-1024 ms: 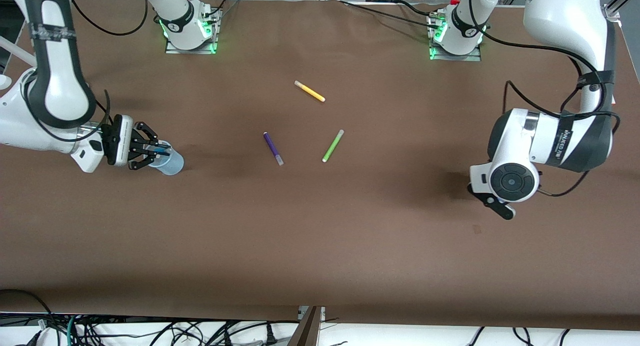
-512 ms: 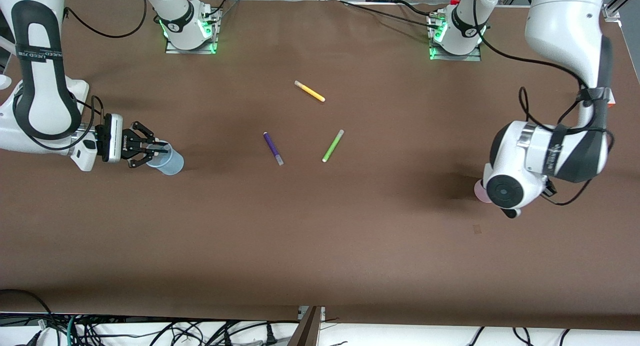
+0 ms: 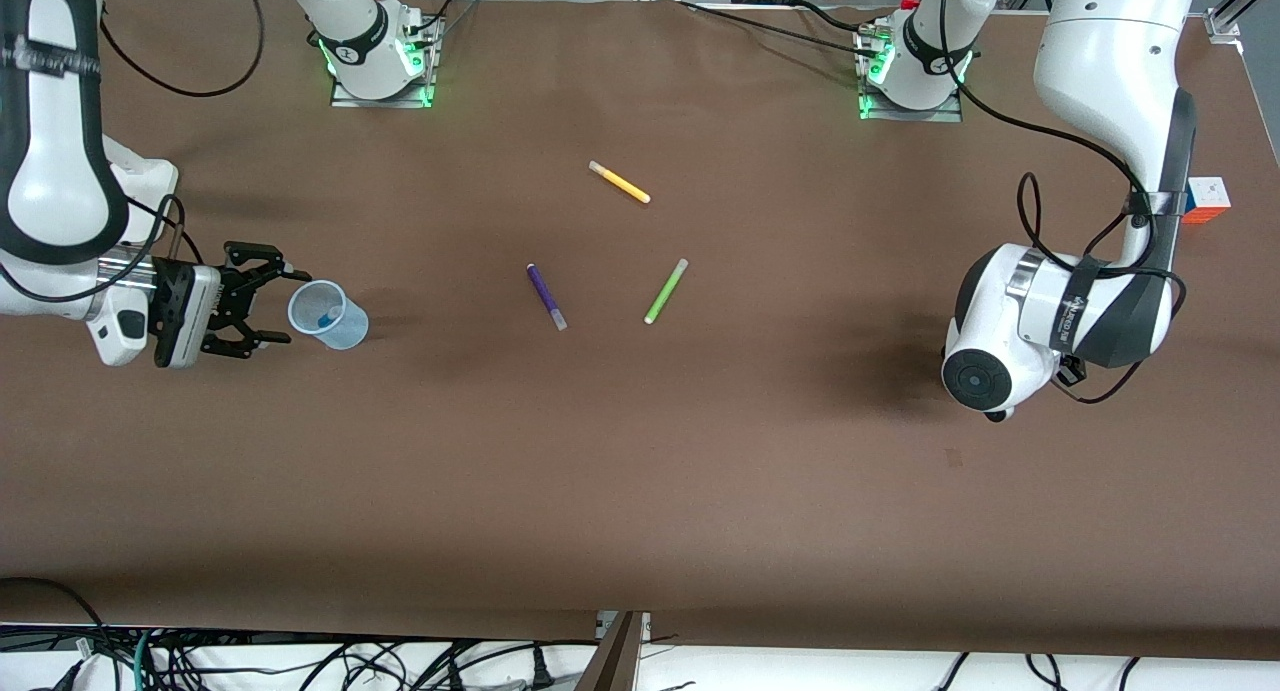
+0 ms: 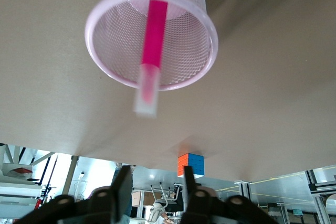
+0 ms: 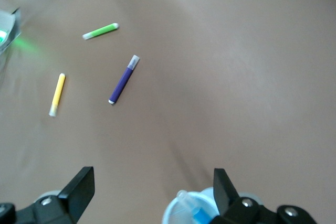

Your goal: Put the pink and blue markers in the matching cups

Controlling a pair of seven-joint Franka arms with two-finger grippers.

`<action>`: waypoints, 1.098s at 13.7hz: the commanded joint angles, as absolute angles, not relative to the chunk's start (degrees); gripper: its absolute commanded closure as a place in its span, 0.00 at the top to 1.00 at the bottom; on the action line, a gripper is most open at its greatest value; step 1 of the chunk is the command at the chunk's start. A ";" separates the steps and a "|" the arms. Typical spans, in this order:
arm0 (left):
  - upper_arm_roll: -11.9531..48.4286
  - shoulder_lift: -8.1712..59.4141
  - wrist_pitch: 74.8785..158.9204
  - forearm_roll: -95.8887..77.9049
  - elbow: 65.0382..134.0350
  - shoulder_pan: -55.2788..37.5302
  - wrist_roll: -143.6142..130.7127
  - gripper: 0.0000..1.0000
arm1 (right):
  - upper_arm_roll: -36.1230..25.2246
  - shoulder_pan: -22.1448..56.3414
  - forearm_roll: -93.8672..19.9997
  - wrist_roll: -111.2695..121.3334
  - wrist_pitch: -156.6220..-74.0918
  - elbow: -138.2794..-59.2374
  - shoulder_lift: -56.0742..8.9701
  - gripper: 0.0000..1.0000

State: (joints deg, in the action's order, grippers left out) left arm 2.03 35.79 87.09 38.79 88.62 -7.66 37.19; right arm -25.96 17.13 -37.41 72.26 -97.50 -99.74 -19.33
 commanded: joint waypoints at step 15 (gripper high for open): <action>1.67 16.35 84.11 7.29 73.40 -2.81 24.44 1.00 | -6.60 10.74 3.24 -0.88 -78.92 -84.63 -4.50 1.00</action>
